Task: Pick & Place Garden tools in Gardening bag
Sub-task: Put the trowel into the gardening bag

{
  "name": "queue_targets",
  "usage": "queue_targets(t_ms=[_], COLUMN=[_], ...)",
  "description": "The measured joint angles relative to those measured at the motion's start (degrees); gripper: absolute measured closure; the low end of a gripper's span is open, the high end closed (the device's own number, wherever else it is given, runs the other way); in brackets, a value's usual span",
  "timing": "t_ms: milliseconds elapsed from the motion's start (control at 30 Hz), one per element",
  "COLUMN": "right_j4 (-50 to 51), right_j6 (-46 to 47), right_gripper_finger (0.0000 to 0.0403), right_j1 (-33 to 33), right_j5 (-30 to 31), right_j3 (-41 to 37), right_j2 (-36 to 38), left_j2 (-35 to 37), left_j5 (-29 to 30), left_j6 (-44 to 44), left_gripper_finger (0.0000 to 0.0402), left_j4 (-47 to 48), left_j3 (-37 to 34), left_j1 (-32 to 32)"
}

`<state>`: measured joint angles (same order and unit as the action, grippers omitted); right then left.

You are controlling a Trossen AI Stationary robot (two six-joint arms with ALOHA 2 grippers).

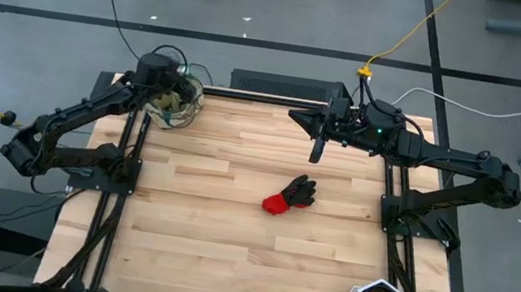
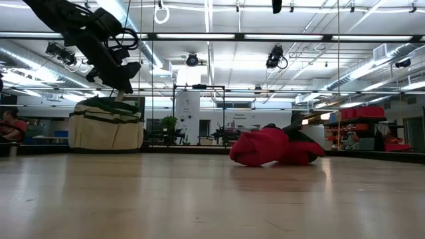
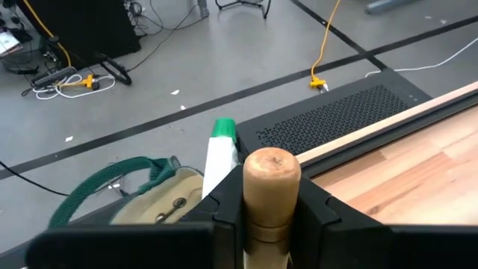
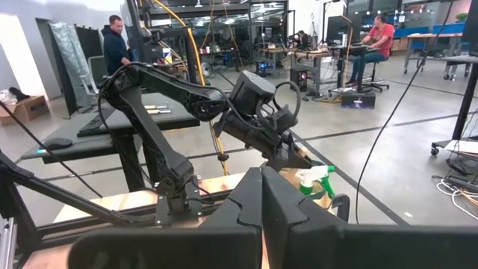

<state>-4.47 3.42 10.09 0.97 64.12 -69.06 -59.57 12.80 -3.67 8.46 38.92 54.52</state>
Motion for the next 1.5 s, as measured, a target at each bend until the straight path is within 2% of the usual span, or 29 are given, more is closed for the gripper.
queue_targets(t_ms=[267, 433, 633, 1200, 1500], right_j4=[0.0, 0.0, 0.0, 0.2, 0.6], right_j6=[-0.9, -0.9, -0.9, -1.0, -1.0], right_gripper_finger=[0.0403, 0.0403, 0.0403, 0.0403, 0.0403], right_j1=[0.0, 0.0, 0.0, 0.0, 0.0], right_j5=[0.0, 0.0, -0.4, -0.5, -0.5], right_j3=[0.0, 0.0, 0.0, 0.0, 0.0], right_j2=[0.0, 0.0, 0.0, 0.0, 0.0], left_j2=[4.3, 5.4, 5.4, -1.0, -1.2], left_j5=[0.3, 3.0, 5.8, 10.0, 12.1], left_j6=[2.4, 5.8, 5.3, 1.4, 1.4], left_gripper_finger=[0.0334, 0.0334, 0.0334, 0.0334, 0.0330], left_j4=[4.5, 7.4, 7.9, 7.4, 7.2], left_j3=[1.4, 2.7, 2.7, 2.7, 2.7], left_j1=[-0.1, -0.4, -0.3, -0.3, -0.3])
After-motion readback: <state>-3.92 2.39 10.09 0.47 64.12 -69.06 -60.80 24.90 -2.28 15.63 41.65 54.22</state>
